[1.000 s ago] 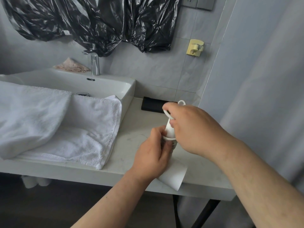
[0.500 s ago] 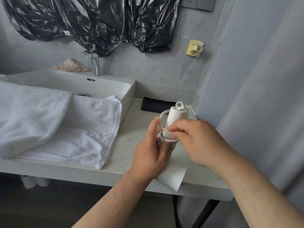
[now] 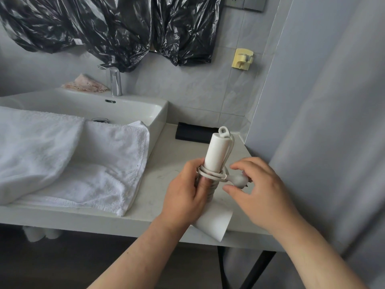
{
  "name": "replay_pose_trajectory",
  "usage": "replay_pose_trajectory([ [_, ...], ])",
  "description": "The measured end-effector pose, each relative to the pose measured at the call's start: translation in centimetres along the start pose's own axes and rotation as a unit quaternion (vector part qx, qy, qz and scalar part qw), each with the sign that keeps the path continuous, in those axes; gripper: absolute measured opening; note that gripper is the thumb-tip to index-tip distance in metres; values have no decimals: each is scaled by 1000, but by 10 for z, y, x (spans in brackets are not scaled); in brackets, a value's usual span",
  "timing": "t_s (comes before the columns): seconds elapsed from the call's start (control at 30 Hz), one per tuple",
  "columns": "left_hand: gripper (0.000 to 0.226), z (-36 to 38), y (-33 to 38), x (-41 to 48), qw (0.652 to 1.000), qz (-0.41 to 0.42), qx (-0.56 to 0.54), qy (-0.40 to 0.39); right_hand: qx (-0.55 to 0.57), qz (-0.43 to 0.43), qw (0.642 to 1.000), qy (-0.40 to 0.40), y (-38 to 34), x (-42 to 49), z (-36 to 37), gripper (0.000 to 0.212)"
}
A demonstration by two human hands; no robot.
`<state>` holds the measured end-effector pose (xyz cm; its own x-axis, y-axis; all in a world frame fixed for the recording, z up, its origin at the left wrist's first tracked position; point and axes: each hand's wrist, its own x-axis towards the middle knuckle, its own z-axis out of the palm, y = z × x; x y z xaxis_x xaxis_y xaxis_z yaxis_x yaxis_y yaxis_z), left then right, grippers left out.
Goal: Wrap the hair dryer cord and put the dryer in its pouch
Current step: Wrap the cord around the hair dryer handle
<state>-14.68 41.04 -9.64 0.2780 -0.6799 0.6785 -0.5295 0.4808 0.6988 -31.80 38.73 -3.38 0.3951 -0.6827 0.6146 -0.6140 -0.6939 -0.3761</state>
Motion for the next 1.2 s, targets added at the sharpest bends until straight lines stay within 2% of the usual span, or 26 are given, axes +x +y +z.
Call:
replay_pose_trajectory([
  [0.1,28,1,-1,-2,1000,0,4,10,12,22,999,23,1,-2,12,39],
  [0.2,27,-1,0,-3,1000,1,14,13,48,50,998,-11,0,-4,14,33],
  [0.23,27,-1,1,-3,1000,0,17,12,78,68,994,-19,0,-6,15,32],
  [0.3,27,-1,1,-1,1000,-4,17,10,188,126,974,15,0,-9,16,27],
  [0.4,28,0,1,0,1000,1,14,4,345,206,914,52,0,-10,17,14],
  [0.53,29,-1,4,-2,1000,8,9,4,568,275,775,27,-6,-7,18,11],
  [0.63,32,-1,4,-2,1000,4,8,2,640,320,699,-1,-12,-5,16,24],
  [0.7,32,-1,4,-2,1000,2,5,-1,653,345,674,-28,-13,-2,13,25],
  [0.8,34,-2,3,-2,1000,9,1,-6,643,371,667,-61,-11,1,11,27],
  [0.97,59,-2,3,0,1000,15,13,-14,654,375,654,-68,-11,7,7,19],
  [1.1,61,-2,1,1,999,36,3,-38,634,372,674,-74,-9,13,4,16],
  [1.2,54,-2,1,1,998,32,-12,-44,603,374,698,-95,-8,17,1,18],
])
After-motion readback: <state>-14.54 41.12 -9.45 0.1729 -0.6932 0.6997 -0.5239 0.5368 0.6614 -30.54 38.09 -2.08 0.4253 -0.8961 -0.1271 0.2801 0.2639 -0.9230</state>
